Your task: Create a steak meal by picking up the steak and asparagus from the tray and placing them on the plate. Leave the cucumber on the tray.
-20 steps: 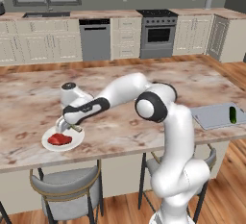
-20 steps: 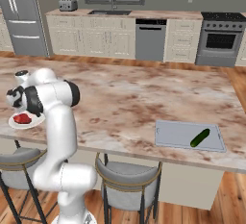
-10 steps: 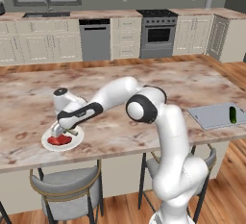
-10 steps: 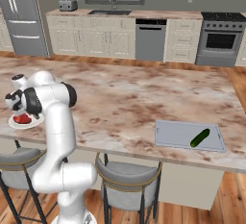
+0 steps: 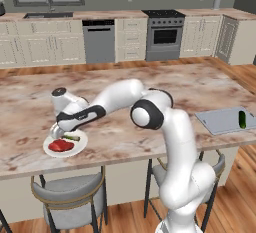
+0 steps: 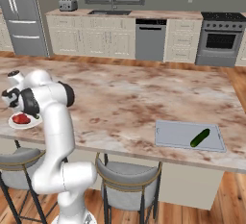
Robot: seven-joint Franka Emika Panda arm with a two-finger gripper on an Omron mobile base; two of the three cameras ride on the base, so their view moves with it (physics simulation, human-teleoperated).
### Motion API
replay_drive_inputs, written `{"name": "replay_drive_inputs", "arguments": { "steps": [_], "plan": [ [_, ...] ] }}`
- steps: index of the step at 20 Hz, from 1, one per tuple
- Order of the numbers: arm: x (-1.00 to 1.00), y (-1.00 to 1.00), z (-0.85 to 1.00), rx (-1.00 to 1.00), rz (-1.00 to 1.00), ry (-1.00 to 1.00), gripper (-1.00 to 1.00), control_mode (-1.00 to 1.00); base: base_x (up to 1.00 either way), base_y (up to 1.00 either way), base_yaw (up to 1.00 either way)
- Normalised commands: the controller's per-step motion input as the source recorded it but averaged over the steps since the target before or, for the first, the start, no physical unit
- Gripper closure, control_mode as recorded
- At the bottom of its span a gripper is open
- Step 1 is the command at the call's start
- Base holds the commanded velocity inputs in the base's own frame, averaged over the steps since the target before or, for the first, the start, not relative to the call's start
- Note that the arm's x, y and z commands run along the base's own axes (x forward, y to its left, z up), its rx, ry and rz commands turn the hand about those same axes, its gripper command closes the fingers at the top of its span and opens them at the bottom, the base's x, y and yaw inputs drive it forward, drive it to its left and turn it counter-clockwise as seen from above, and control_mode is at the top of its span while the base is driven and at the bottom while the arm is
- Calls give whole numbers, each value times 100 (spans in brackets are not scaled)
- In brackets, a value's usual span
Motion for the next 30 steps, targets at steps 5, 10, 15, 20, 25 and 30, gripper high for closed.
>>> {"name": "replay_drive_inputs", "arguments": {
  "steps": [5,10,15,20,25,30],
  "plan": [
    [-53,-18,67,0,0,-13,-100,-100,0,0,0],
    [-85,-75,42,1,-10,-5,-100,-100,0,0,0],
    [-85,-100,27,15,-16,-7,-100,-100,0,0,0],
    [-41,-100,60,31,-9,-11,-100,-100,0,0,0],
    [-16,-87,60,36,0,-11,-100,-100,0,0,0],
    [-19,-51,0,20,4,-4,-100,-100,0,0,0]
  ]
}}
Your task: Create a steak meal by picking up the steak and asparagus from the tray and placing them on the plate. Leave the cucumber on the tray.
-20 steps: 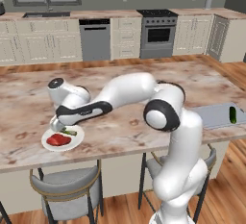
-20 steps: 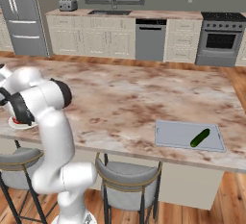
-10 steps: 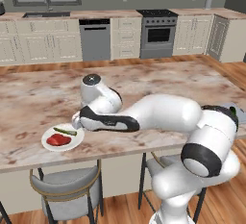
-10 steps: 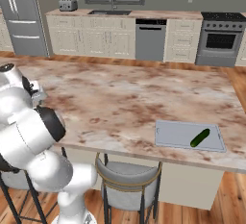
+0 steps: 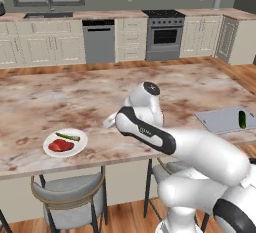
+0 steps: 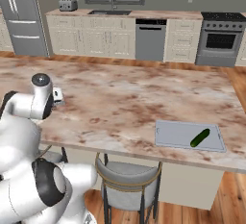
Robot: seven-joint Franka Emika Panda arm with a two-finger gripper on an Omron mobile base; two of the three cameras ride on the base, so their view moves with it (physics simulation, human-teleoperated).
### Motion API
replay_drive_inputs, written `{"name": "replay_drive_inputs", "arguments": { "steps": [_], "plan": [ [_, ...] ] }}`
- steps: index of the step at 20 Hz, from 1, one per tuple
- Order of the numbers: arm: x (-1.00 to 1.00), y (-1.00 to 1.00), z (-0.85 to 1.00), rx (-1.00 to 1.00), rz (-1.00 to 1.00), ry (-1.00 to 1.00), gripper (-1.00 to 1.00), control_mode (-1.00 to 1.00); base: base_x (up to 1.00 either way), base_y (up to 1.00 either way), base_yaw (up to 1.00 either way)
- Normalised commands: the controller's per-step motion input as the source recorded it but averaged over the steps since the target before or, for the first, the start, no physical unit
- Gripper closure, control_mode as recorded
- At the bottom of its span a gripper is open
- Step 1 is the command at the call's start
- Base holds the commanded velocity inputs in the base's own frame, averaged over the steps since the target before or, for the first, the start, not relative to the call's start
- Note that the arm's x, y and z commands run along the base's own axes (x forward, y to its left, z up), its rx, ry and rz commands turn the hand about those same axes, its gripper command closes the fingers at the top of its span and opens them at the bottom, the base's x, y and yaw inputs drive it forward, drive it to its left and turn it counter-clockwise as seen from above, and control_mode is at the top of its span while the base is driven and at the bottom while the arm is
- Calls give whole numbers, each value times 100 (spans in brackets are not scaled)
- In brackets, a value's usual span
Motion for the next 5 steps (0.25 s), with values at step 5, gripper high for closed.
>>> {"name": "replay_drive_inputs", "arguments": {
  "steps": [5],
  "plan": [
    [-15,-54,0,17,3,-1,-100,-100,0,0,0]
  ]
}}
